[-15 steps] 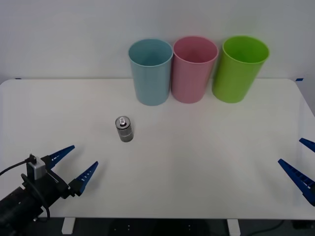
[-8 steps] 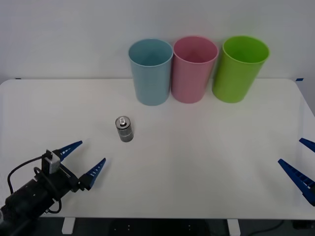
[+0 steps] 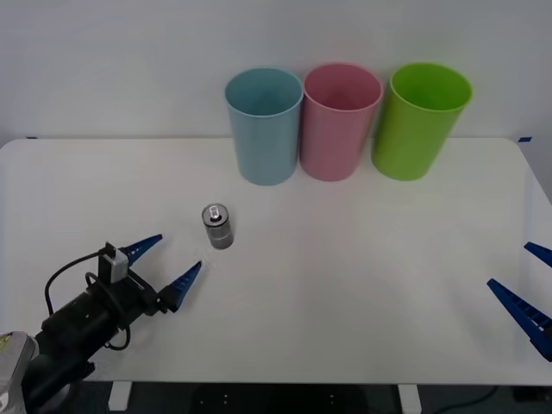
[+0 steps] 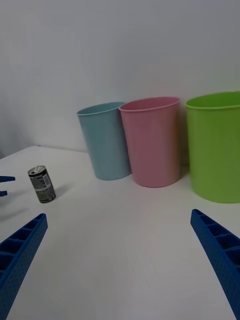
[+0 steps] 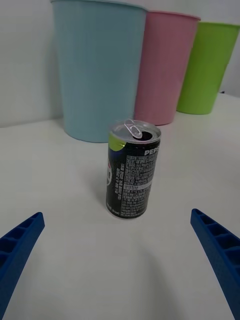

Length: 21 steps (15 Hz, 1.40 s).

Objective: Grasp the object on the table and drop it into the matching bin: aluminum can to the light blue bin, PET bottle to the pink bin.

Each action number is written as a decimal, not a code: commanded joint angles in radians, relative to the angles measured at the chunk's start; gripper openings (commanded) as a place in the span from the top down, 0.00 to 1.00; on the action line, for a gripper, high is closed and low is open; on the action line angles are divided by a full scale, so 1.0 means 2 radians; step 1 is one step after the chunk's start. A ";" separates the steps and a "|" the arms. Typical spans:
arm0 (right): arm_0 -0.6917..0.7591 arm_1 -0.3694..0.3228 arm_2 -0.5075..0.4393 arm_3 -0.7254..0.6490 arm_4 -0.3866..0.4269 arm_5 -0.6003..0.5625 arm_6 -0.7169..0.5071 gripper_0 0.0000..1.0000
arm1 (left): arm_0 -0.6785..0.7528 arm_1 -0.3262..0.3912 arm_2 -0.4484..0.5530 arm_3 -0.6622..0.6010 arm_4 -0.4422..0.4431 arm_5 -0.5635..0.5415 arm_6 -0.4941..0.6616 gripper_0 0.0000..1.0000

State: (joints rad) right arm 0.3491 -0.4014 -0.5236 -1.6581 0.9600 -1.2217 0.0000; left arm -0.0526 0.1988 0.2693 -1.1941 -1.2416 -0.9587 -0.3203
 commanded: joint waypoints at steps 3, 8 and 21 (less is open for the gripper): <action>0.000 0.000 0.000 0.000 0.000 0.000 0.000 0.00 | -0.037 -0.017 -0.002 0.038 -0.004 0.015 -0.018 0.00; 0.000 0.000 0.000 0.000 0.000 0.000 0.000 0.00 | -0.053 -0.034 -0.006 0.043 -0.022 0.049 -0.022 0.00; 0.000 0.000 0.000 0.000 0.000 0.000 0.000 0.00 | -0.131 -0.052 -0.010 0.115 -0.056 0.091 -0.023 0.00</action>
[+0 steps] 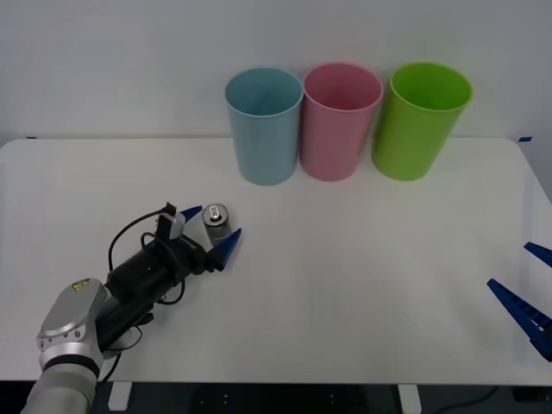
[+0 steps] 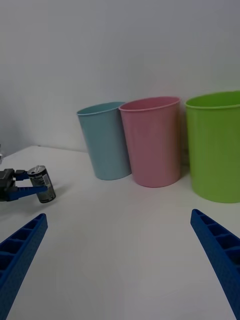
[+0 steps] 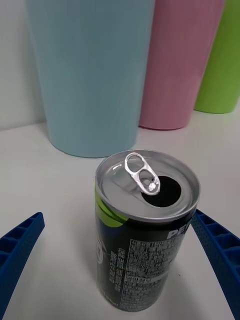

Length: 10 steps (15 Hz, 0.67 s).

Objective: Grasp the object on the table and drop it into the matching bin: aluminum can to the light blue bin, PET bottle to the pink bin.

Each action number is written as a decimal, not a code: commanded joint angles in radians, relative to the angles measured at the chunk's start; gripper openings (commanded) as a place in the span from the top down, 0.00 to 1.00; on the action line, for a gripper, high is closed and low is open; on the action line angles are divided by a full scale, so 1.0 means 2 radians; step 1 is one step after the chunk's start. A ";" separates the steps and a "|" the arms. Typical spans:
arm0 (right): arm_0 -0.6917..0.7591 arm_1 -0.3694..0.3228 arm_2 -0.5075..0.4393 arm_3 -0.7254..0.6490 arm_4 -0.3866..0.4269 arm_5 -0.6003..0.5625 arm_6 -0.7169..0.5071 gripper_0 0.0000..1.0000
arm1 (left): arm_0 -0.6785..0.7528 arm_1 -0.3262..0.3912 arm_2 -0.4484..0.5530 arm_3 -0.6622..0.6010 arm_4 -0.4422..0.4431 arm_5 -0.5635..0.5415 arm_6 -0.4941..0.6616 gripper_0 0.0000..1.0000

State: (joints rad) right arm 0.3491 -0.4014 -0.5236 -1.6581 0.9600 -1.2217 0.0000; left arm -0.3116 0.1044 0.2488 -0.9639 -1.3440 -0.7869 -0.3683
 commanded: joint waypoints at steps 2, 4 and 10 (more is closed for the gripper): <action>0.000 0.000 0.000 0.000 0.000 0.000 0.000 0.00 | -0.001 -0.005 0.000 0.000 -0.005 0.006 -0.001 0.00; 0.000 0.000 0.000 0.000 0.000 0.000 0.000 0.00 | -0.001 -0.005 -0.001 0.000 -0.005 0.006 0.000 0.00; 0.000 0.000 0.000 0.000 0.000 0.000 0.000 0.00 | -0.001 -0.005 -0.006 0.000 -0.005 0.006 -0.008 1.00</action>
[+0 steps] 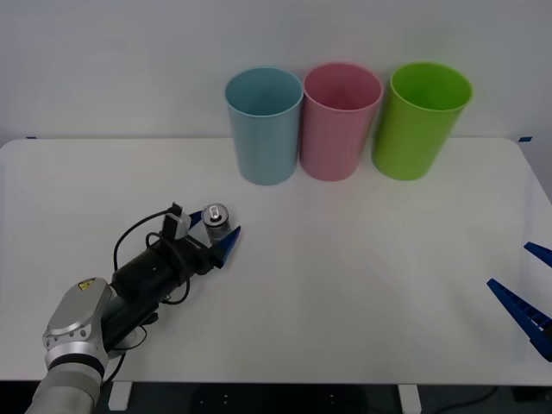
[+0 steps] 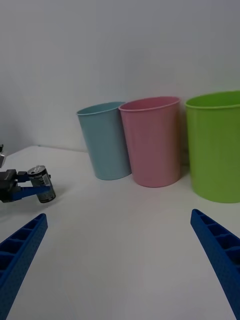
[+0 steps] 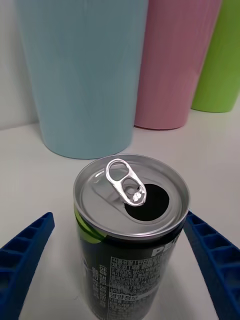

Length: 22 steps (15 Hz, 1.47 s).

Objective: Grasp the object on the table and drop it into the matching bin: aluminum can to the light blue bin, PET bottle to the pink bin.

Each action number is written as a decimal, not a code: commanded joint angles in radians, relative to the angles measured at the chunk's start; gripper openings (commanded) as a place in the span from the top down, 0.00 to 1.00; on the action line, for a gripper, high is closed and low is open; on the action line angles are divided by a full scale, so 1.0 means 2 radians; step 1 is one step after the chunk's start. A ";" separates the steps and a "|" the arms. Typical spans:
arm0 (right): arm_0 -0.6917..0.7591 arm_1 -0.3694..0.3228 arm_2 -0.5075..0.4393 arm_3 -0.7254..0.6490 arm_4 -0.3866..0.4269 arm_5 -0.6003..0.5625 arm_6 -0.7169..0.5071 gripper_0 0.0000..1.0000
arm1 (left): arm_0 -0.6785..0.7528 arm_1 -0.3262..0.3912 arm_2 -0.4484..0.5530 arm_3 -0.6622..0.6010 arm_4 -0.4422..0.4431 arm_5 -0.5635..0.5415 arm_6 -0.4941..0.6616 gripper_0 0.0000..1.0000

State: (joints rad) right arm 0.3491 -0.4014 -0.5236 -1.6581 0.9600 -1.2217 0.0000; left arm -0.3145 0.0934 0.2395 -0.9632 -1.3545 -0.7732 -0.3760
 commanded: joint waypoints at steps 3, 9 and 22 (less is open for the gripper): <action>0.000 0.000 0.000 0.000 0.000 0.000 0.000 0.00 | -0.001 -0.001 -0.005 0.000 0.000 0.000 -0.005 1.00; 0.000 0.000 0.000 0.000 0.000 0.000 0.000 0.00 | -0.001 0.002 -0.002 -0.001 0.005 0.000 -0.001 1.00; 0.000 0.000 0.000 0.000 0.000 0.000 0.000 0.00 | 0.004 0.088 0.005 -0.022 0.122 -0.006 0.031 1.00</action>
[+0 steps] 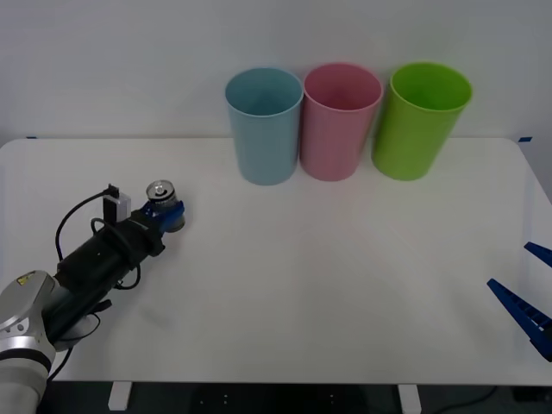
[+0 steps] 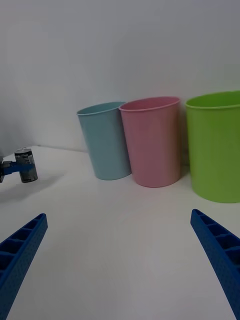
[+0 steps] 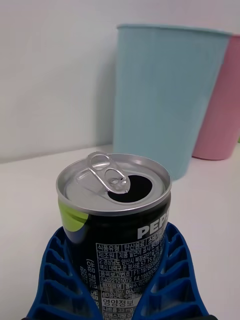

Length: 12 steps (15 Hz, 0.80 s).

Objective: Grasp the object on the table and drop it into the matching bin: aluminum can to the light blue bin, PET bottle to the pink bin.

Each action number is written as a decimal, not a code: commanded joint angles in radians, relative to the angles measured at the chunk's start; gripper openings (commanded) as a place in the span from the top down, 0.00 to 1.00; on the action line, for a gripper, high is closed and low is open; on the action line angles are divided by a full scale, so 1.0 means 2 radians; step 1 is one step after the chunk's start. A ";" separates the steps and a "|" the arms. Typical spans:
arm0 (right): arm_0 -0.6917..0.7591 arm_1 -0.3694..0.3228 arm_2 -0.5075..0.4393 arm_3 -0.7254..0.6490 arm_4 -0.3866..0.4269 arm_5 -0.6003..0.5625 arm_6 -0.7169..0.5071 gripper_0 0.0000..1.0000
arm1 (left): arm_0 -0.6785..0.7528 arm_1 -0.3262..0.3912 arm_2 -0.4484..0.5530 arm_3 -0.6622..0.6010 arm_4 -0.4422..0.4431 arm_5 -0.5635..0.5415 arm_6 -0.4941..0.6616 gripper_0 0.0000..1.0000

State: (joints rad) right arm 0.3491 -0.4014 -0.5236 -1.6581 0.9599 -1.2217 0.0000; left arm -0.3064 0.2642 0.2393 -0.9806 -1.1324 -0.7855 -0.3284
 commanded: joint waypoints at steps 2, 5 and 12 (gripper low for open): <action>0.000 0.000 0.000 0.000 0.000 0.000 0.000 0.00 | 0.000 0.003 0.008 -0.036 0.012 0.001 0.032 1.00; 0.000 0.000 0.000 0.000 0.000 0.000 0.000 0.00 | 0.000 0.004 0.011 -0.079 0.012 0.001 0.084 1.00; 0.000 0.000 0.000 0.000 0.000 0.000 0.000 0.00 | -0.022 0.004 0.024 -0.122 -0.007 -0.005 0.139 1.00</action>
State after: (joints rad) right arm 0.3491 -0.4014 -0.5236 -1.6581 0.9599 -1.2217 0.0000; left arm -0.3422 0.2713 0.2815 -1.2238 -1.1473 -0.7933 -0.0532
